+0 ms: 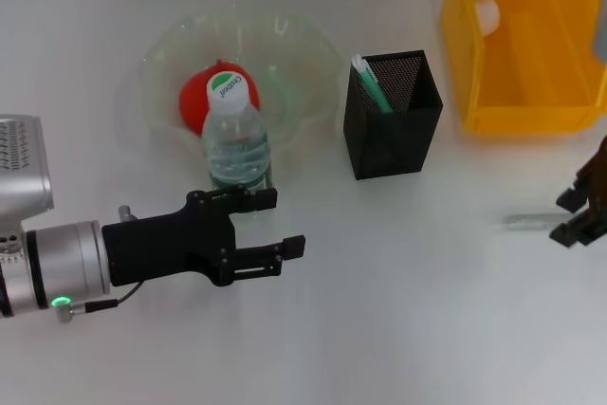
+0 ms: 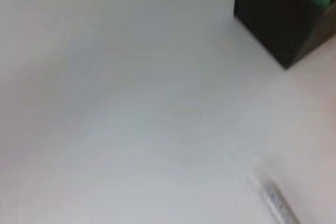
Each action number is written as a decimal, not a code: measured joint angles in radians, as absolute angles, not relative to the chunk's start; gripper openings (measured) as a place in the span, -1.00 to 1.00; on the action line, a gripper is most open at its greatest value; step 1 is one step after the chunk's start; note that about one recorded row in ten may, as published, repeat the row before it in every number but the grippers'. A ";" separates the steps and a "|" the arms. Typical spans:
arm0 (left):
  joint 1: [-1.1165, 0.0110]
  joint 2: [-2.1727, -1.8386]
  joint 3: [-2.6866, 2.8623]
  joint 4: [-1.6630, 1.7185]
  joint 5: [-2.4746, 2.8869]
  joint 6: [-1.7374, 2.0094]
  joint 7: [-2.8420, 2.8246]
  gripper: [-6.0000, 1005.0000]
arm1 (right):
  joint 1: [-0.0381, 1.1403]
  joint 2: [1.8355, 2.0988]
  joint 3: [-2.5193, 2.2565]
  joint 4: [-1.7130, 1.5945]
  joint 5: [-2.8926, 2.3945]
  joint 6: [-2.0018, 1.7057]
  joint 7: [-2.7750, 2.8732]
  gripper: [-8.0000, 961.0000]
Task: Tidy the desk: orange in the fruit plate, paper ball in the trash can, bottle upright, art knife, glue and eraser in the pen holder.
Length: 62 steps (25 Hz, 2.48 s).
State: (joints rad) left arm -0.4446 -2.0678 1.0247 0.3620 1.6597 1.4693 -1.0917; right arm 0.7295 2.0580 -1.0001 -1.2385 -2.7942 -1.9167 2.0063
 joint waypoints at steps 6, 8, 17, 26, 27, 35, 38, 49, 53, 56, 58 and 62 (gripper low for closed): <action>-0.459 -2.068 1.025 0.362 1.660 1.468 -1.092 0.59 | 0.711 2.077 -1.060 -1.180 -2.855 -1.811 2.001 -0.04; -0.463 -2.068 1.025 0.362 1.660 1.460 -1.092 0.59 | 0.702 2.078 -1.081 -1.172 -2.852 -1.767 1.993 -0.04; -0.482 -2.068 1.025 0.362 1.661 1.432 -1.091 0.59 | 0.708 2.079 -1.161 -1.117 -2.847 -1.680 1.959 -0.05; -0.482 -2.069 1.025 0.357 1.661 1.430 -1.088 0.59 | 0.708 2.080 -1.183 -1.104 -2.853 -1.628 1.966 -0.12; -0.482 -2.069 1.025 0.357 1.661 1.430 -1.088 0.59 | 0.708 2.080 -1.184 -1.099 -2.854 -1.624 1.966 -0.13; -0.483 -2.071 1.025 0.356 1.661 1.440 -1.088 0.59 | 0.706 2.080 -1.220 -1.060 -2.854 -1.588 1.967 -0.14; -0.481 -2.071 1.025 0.356 1.661 1.442 -1.088 0.59 | 0.708 2.080 -1.223 -1.047 -2.855 -1.578 1.967 -0.14; -0.478 -2.071 1.025 0.356 1.661 1.447 -1.088 0.59 | 0.709 2.080 -1.223 -1.042 -2.856 -1.572 1.974 -0.48; -0.477 -2.071 1.025 0.358 1.661 1.448 -1.088 0.59 | 0.705 2.080 -1.217 -1.054 -2.856 -1.573 1.976 -0.71; -0.475 -2.071 1.025 0.360 1.660 1.450 -1.088 0.59 | 0.692 2.080 -1.189 -1.100 -2.844 -1.595 1.976 -0.71; -0.472 -2.069 1.025 0.362 1.658 1.457 -1.088 0.59 | 0.676 2.079 -1.130 -1.159 -2.817 -1.622 1.965 -0.71; -0.470 -2.069 1.025 0.362 1.657 1.472 -1.088 0.59 | 0.651 2.071 -0.915 -1.278 -2.650 -1.698 1.931 -0.71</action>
